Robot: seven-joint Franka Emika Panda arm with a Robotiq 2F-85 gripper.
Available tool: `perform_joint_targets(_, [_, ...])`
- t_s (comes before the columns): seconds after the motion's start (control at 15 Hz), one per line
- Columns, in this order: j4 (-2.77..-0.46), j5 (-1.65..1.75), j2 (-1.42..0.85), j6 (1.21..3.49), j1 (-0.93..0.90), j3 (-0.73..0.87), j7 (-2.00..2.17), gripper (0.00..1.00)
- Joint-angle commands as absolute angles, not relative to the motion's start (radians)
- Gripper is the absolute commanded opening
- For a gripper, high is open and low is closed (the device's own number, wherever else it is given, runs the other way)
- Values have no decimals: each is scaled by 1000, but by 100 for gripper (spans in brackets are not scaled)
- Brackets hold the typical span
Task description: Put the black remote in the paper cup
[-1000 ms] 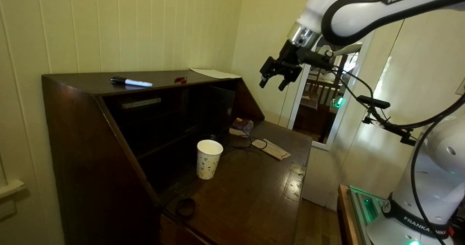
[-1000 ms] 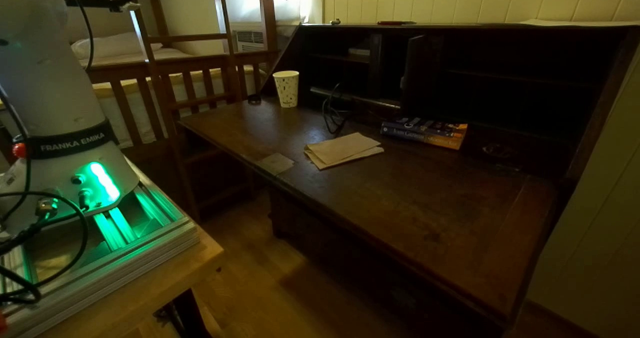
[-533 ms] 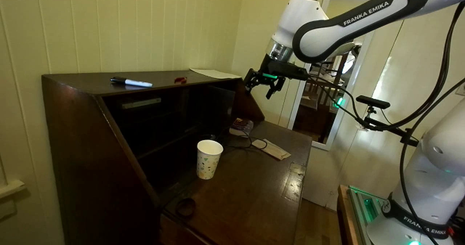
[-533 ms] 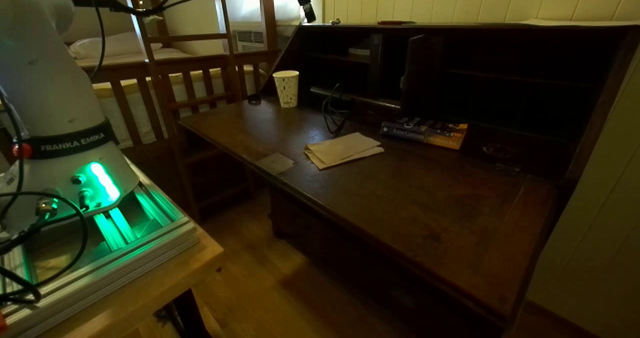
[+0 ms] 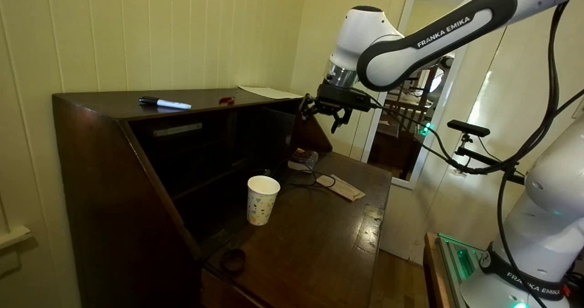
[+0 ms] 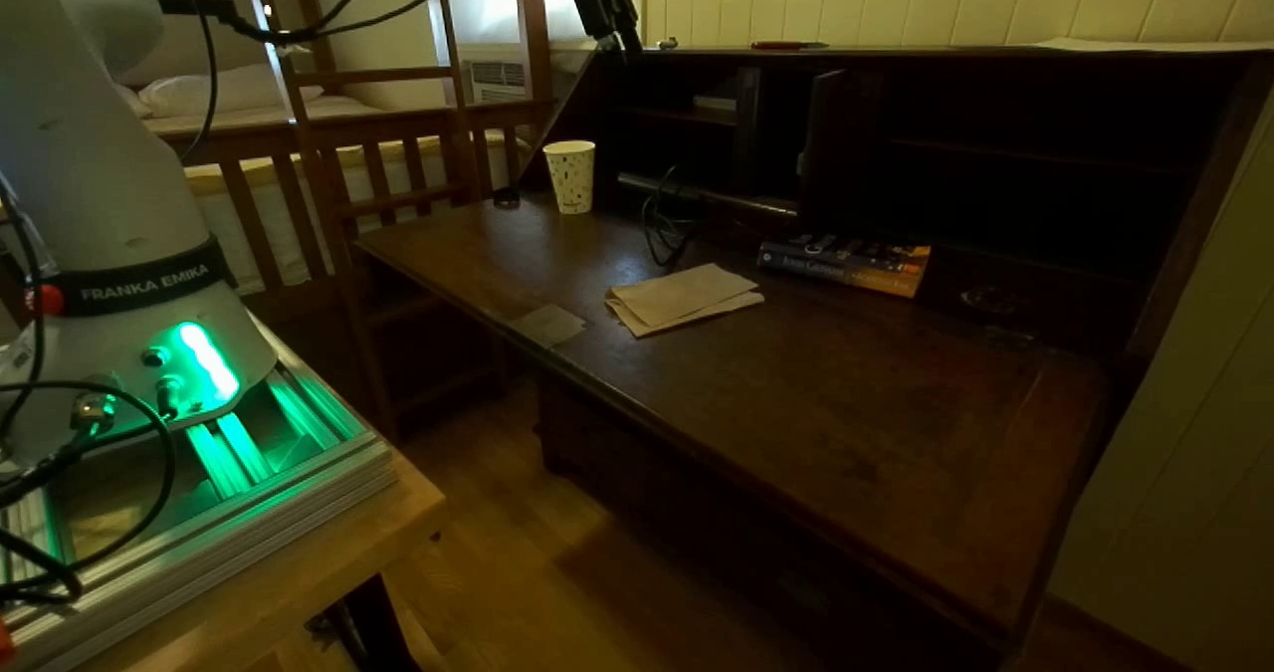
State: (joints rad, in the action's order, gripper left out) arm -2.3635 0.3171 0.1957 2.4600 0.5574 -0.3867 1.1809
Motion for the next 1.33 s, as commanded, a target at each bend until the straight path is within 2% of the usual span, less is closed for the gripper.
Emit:
perform_joint_targets(0.0, [-2211, 465, -10, 2425, 606, -470, 1430, 100])
perform_joint_targets(0.07, [-2168, 484, -79, 2409, 437, -315, 1445, 100])
perform_joint_targets(0.4, [-2027, 256, -241, 2440, 202, -104, 1241, 100])
perform_joint_targets(0.47, [-2106, 305, -185, 2471, 162, -57, 1290, 100])
perform_joint_targets(0.8, [-2033, 241, -256, 2461, 122, -14, 1237, 100])
perform_joint_targets(1.27, [-1947, 82, -442, 2623, 101, 38, 1018, 100])
